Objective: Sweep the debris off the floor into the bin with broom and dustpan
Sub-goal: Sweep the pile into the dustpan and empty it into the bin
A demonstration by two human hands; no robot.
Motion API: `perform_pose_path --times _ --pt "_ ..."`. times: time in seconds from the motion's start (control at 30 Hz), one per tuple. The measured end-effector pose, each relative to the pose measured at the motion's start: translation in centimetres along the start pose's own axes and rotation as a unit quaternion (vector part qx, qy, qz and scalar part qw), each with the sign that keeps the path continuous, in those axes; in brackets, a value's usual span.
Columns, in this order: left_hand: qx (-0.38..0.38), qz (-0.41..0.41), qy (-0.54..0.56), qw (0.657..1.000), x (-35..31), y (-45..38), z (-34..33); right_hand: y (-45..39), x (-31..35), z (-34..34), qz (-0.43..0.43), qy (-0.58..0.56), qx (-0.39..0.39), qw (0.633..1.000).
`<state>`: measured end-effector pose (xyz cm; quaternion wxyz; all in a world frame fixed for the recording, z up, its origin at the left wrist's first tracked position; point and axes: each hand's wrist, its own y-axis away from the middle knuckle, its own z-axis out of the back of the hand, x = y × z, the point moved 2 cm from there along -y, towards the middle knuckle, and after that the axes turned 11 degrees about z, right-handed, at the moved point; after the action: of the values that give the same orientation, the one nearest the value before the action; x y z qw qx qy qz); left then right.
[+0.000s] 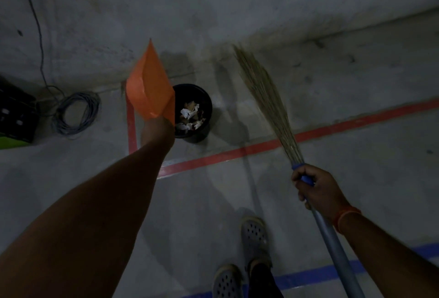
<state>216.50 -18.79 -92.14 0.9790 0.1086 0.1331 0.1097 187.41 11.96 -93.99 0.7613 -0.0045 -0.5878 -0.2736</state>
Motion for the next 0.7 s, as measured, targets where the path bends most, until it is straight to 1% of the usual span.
perform_pose_path --times 0.07,0.17,0.23,0.27,0.33,0.4,0.43,0.5,0.6,0.67,0.7 --pt "0.002 -0.015 -0.018 1.0 0.1 1.0 0.4 1.3 0.1 0.2 0.012 -0.004 -0.013 1.0" --pt "-0.002 -0.083 -0.01 0.997 0.1 5.2 1.6 4.1 0.2 0.7 0.026 -0.024 -0.033 0.999" --pt "0.027 -0.122 0.068 0.99 1.1 8.6 1.5 6.5 0.2 1.1 0.033 -0.031 -0.043 0.998" --pt "0.055 -0.119 0.12 0.984 1.9 10.5 1.2 8.0 0.0 1.4 0.034 -0.034 -0.048 0.998" --pt "0.122 -0.082 0.208 0.967 4.0 15.1 0.0 11.2 -0.9 1.9 0.031 -0.037 -0.054 0.997" --pt "0.223 -0.052 0.283 0.931 6.3 20.5 -1.7 15.1 -2.4 2.6 0.021 -0.029 -0.057 0.998" --pt "0.274 -0.048 0.297 0.914 7.5 23.4 -2.6 17.2 -3.6 3.0 0.015 -0.022 -0.057 0.998" --pt "0.337 -0.051 0.281 0.897 10.2 28.7 -4.5 21.6 -6.1 4.0 0.007 -0.01 -0.059 0.998" --pt "0.392 -0.061 0.252 0.883 14.1 35.9 -6.9 27.6 -9.9 6.0 0.009 0.01 -0.064 0.998" --pt "0.429 -0.06 0.228 0.872 16.2 41.9 -8.3 32.8 -12.9 7.4 -0.006 0.025 -0.067 0.997" --pt "0.437 -0.06 0.21 0.873 17.4 45.0 -8.9 35.6 -14.5 8.1 -0.014 0.03 -0.066 0.997"
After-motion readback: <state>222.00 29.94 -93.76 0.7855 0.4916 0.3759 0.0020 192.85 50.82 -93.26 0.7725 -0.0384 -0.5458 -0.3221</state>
